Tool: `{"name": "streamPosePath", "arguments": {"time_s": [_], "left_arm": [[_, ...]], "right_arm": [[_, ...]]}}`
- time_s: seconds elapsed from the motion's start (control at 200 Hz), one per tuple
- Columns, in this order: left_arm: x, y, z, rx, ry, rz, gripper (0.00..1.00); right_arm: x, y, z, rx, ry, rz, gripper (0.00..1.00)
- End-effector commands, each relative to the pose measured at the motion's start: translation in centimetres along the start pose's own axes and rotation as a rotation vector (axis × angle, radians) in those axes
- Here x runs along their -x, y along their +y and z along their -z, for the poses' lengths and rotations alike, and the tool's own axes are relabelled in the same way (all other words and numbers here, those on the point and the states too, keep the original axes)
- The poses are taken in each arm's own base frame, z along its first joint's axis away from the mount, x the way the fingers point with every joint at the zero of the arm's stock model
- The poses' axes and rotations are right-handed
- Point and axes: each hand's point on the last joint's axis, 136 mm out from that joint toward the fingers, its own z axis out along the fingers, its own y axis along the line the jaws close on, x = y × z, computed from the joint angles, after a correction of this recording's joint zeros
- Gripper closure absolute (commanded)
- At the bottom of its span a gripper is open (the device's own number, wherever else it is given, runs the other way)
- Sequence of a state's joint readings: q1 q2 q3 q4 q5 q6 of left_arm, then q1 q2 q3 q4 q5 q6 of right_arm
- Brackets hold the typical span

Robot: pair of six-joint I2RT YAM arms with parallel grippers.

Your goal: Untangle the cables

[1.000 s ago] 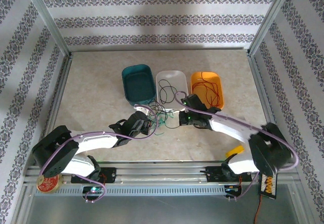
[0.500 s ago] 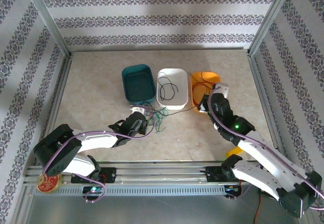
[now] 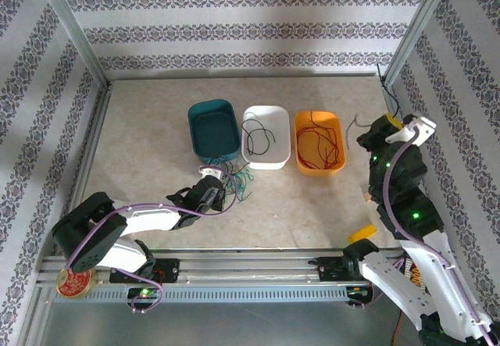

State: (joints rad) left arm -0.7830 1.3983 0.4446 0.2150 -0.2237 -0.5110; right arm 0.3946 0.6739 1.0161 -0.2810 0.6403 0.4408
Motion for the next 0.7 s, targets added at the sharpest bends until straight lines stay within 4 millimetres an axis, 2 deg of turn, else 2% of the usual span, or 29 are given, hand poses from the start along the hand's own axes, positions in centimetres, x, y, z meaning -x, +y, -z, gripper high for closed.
{"name": "streamPosePath", "arguments": {"time_s": [0.0,0.155,0.235,0.32,0.49,0.585,0.695], "left_arm": [[1.1,-1.1,0.2,-0.069,-0.025,-0.008,0.97],[1.5,-3.8,0.7,-0.212,-0.016,-0.045,0.9],[1.9,-5.2,1.2,-0.286,-0.026,-0.059,0.84],[2.2,-5.5,1.6,-0.306,-0.031,-0.061,0.77],[2.6,-4.9,1.8,-0.275,-0.046,-0.042,0.7],[2.9,-4.6,2.0,-0.256,-0.06,-0.024,0.66],[3.2,-4.2,2.2,-0.238,-0.077,-0.006,0.57]], "right_arm": [[0.9,4.1,-0.7,0.164,0.026,0.041,1.0],[0.3,7.0,-3.2,0.227,0.073,0.081,1.0],[-1.1,8.2,-5.0,0.249,0.127,0.086,1.0],[-3.3,9.7,-6.8,0.292,0.2,0.093,1.0],[-9.6,12.0,-10.1,0.355,0.365,0.094,1.0],[-14.0,12.8,-11.5,0.381,0.479,0.097,1.0],[-19.5,13.3,-12.2,0.4,0.617,0.099,1.0]]}}
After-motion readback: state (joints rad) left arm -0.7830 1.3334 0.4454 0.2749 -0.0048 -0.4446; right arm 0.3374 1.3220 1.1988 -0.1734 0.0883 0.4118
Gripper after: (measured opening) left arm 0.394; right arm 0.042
